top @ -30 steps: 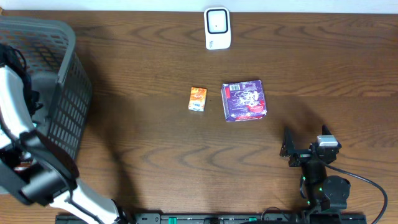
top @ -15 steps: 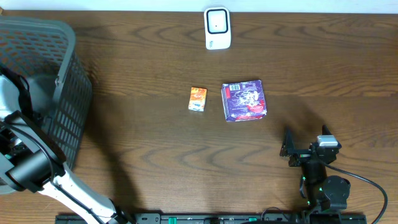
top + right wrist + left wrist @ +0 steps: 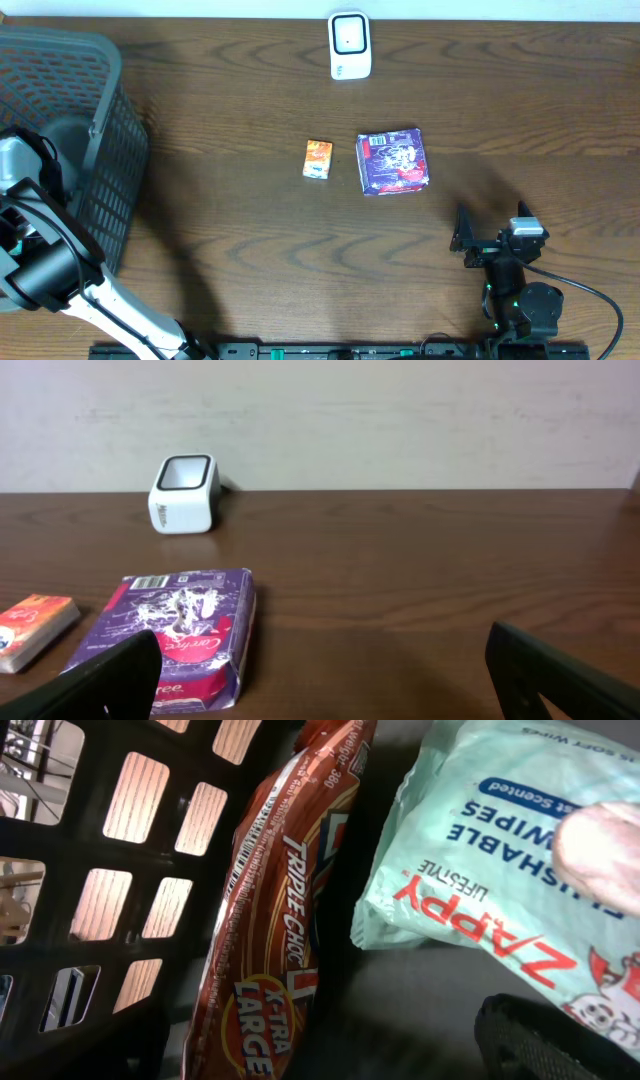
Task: Scan the item barcode
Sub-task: 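Reach the left gripper into the basket and grasp the red snack bar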
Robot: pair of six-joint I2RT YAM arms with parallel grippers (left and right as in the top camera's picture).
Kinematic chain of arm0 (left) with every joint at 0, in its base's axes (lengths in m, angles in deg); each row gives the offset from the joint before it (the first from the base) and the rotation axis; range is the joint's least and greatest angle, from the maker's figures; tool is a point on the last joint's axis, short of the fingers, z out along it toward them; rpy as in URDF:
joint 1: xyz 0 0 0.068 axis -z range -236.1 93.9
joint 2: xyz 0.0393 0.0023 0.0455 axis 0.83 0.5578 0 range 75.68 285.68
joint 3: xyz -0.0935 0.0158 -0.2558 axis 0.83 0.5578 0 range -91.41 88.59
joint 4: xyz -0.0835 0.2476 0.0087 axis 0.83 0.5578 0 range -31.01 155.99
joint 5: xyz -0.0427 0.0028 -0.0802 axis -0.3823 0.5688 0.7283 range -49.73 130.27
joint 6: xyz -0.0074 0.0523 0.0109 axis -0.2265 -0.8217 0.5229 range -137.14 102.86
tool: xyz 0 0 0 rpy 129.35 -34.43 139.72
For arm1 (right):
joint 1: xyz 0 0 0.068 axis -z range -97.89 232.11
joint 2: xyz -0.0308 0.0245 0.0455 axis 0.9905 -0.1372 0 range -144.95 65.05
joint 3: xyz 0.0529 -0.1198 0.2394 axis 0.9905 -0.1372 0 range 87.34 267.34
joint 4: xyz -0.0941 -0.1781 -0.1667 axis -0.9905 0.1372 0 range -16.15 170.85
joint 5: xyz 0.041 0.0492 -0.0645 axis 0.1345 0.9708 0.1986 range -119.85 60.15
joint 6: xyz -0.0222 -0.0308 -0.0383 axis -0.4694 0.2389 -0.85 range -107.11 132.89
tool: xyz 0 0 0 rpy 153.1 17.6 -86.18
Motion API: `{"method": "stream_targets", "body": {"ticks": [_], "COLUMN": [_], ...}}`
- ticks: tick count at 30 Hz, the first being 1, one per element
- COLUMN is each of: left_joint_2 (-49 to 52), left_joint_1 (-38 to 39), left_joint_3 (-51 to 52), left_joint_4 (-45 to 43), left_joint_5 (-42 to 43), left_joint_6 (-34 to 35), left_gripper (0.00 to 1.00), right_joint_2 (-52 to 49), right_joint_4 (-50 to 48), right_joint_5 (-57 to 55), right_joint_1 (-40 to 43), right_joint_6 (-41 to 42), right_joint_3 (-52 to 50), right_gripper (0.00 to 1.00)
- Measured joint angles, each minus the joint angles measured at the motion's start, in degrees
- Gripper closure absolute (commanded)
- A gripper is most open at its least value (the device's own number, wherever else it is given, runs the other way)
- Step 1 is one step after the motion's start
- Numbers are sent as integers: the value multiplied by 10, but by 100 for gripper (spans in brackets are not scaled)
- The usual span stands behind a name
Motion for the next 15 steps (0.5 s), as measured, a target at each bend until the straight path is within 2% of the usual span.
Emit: {"method": "stream_targets", "body": {"ticks": [8,11,15], "left_joint_2": [-5,-10,-10], "left_joint_1": [-4,-4,-4], "left_joint_3": [7,14,25], "left_joint_4": [-9,-14,-14], "left_joint_5": [11,12,16], "left_joint_6": [3,2,-7], "left_gripper": [0,19,56], "right_joint_2": [0,0,0], "right_joint_4": [0,0,0], "right_joint_5": [0,0,0], "right_joint_1": [0,0,0], "right_joint_6": [0,0,0], "right_joint_3": [0,0,0], "right_gripper": [1,1,1]}}
